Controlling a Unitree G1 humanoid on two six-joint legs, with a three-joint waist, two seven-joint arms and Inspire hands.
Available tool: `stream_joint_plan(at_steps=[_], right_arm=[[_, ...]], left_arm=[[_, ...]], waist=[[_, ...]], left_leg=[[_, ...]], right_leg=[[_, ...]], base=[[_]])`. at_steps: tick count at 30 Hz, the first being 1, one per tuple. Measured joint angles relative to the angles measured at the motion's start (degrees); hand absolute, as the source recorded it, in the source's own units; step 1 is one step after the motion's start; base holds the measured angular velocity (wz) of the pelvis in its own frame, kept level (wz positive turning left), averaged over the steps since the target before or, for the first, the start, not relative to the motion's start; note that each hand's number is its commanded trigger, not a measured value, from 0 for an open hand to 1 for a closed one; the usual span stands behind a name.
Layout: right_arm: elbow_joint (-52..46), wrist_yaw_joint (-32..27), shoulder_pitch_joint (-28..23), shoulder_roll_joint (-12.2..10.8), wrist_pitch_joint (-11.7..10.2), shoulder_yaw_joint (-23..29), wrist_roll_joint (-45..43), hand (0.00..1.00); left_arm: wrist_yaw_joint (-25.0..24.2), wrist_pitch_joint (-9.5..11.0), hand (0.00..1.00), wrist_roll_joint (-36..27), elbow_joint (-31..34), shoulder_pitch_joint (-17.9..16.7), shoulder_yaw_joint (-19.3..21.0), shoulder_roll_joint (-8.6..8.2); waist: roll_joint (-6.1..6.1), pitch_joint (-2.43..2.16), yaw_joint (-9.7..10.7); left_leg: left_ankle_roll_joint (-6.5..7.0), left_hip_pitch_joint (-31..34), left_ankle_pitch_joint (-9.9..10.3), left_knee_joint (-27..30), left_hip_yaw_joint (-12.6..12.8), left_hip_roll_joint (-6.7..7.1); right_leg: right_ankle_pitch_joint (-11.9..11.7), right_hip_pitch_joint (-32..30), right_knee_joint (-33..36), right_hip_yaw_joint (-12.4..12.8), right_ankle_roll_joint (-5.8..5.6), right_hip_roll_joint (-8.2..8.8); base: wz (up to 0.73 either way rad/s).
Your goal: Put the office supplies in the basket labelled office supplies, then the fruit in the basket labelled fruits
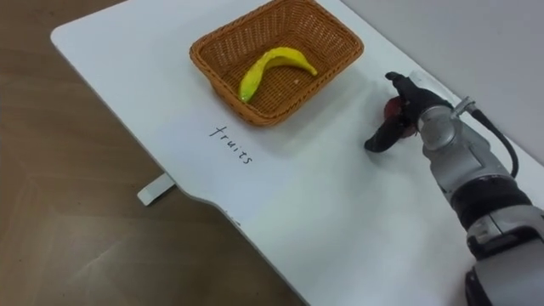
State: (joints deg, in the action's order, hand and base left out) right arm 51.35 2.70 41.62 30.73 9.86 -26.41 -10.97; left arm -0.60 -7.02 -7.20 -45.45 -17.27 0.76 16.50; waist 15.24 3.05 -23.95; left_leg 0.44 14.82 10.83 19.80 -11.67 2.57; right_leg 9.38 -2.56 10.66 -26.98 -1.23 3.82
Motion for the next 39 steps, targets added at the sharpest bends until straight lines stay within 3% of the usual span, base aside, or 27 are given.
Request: stream_joint_plan(at_steps=[33,39], right_arm=[[3.7,1.2,2.3,0.3,-1.7,-1.6,-0.6,0.0],[4.0,1.3,2.3,0.3,-1.7,-1.6,-1.0,0.0]], left_arm=[[4.2,0.1,0.0,0.0,-0.1,1.5,-0.5,-0.03],[4.2,0.0,0.0,-0.1,-1.2,1.5,-2.2,-0.06]], waist=[[-0.51,0.36,-0.1],[-1.44,0.37,-0.1]], left_leg=[[0.0,0.0,0.0,0.0,0.4,-0.1],[0.0,-0.2,0.0,0.1,0.5,-0.09]], right_leg=[[0.0,-0.4,0.0,0.5,0.02,0.03],[0.0,-0.2,0.0,0.4,0.05,0.09]], base=[[0.0],[0.0]])
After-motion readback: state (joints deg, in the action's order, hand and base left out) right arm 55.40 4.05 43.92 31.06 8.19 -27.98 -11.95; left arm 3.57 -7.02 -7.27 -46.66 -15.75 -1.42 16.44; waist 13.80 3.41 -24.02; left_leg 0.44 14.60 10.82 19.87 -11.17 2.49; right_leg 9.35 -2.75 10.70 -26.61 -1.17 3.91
